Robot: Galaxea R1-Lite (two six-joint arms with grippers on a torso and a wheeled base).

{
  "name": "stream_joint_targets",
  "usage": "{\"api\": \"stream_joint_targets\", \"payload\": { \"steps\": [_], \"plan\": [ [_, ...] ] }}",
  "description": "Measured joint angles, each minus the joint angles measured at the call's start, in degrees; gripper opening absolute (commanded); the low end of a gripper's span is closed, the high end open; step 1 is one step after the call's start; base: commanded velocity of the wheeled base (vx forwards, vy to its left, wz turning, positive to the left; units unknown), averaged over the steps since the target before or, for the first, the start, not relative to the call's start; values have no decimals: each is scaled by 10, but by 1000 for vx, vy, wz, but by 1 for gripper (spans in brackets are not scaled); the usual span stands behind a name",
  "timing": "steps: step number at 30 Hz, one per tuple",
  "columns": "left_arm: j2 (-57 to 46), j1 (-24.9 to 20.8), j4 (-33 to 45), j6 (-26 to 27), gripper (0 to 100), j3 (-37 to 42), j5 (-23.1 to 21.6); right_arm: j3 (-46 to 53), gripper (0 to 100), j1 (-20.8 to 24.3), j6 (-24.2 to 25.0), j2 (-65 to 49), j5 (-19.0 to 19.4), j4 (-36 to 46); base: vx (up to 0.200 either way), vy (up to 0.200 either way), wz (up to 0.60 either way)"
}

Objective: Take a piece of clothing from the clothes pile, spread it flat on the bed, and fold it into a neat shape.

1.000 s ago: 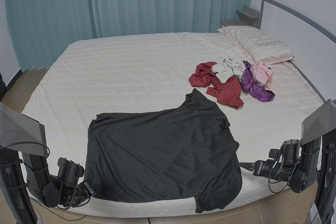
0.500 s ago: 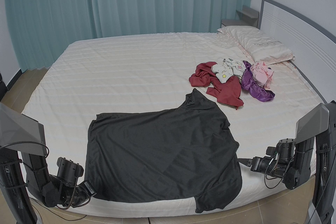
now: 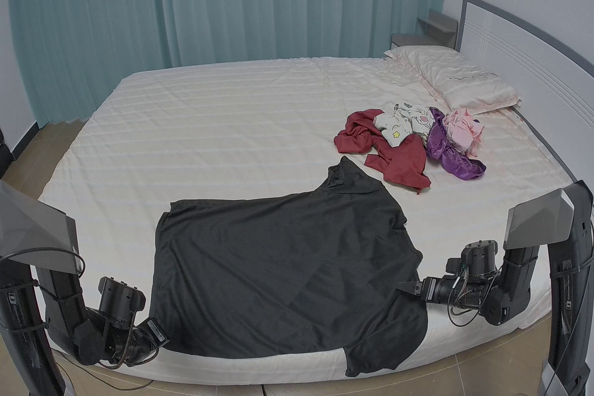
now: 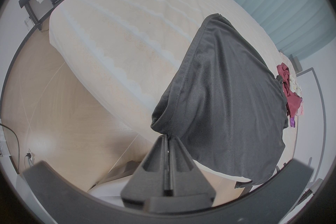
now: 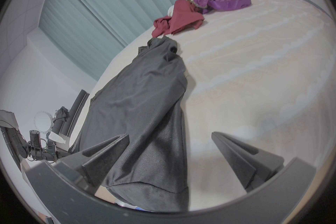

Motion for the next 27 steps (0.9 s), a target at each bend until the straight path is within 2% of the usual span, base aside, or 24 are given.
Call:
{"api": "stream_joint_targets", "payload": {
  "steps": [1, 2, 9, 18, 27],
  "plan": [
    [0, 0, 0, 0, 0, 0, 0, -11, 100, 1, 0, -1, -1, 16, 0, 0, 0],
    [0, 1, 0, 0, 0, 0, 0, -18, 0, 2, 0, -2, -1, 27, 0, 0, 0],
    [1, 3, 0, 0, 0, -1, 0, -71, 0, 7, 1, -5, -4, 86, 0, 0, 0],
    [2, 5, 0, 0, 0, -1, 0, -124, 0, -3, 11, -4, -31, 88, 0, 0, 0],
    [9, 3, 0, 0, 0, -2, 0, -184, 0, -21, 16, -10, -34, 89, 0, 0, 0]
  ]
}}
